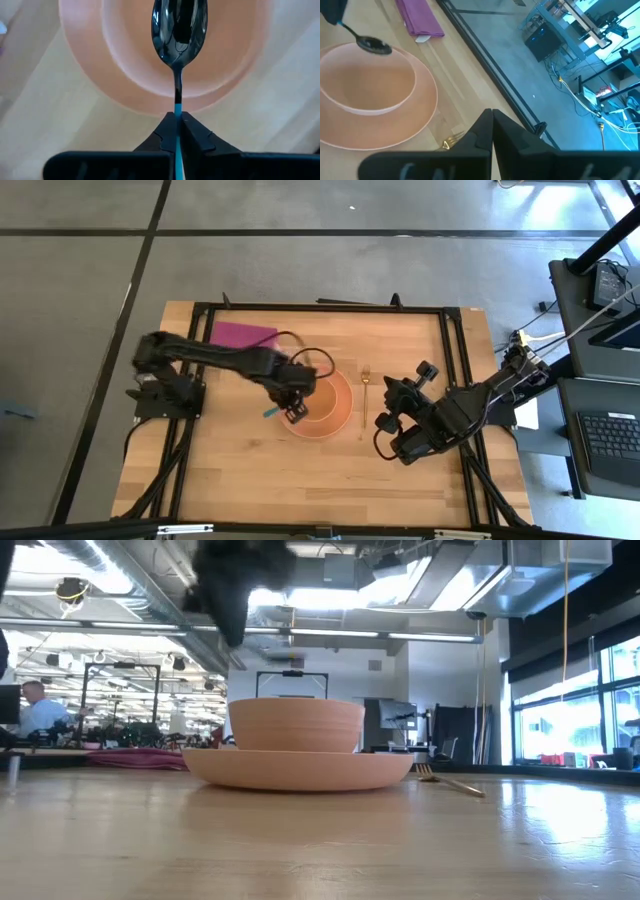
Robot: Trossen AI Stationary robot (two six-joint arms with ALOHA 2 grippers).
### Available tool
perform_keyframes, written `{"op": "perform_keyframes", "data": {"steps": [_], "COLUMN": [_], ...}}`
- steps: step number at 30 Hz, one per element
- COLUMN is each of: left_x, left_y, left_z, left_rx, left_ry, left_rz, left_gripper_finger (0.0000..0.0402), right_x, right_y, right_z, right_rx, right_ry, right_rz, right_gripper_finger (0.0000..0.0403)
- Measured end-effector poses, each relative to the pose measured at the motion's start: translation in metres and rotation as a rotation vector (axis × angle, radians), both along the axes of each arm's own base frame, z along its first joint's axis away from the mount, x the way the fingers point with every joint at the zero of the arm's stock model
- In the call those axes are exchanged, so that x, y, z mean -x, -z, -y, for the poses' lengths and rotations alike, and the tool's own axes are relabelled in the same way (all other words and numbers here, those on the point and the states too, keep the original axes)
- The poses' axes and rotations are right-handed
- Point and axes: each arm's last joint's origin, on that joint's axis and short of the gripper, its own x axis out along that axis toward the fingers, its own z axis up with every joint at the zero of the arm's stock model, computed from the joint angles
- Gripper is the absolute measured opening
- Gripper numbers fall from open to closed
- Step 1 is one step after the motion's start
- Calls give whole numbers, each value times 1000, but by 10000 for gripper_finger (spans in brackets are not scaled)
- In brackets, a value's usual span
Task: Set table place
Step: Put the blue spoon into the light orange bowl
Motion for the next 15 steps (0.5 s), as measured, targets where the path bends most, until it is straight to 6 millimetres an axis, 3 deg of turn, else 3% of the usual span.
{"op": "perform_keyframes", "data": {"steps": [5,9,15], "left_x": [-27,-49,-64], "left_y": [18,23,35], "left_z": [-21,-34,-47], "left_rx": [40,70,102], "left_ry": [59,115,136], "left_rz": [-178,-207,-306], "left_gripper_finger": [1,3,3], "right_x": [0,0,0], "right_y": [0,0,0], "right_z": [1,0,0], "right_rx": [6,0,0], "right_ry": [-4,-7,-7], "right_rz": [-10,-19,-20], "right_gripper_finger": [12,12,12]}}
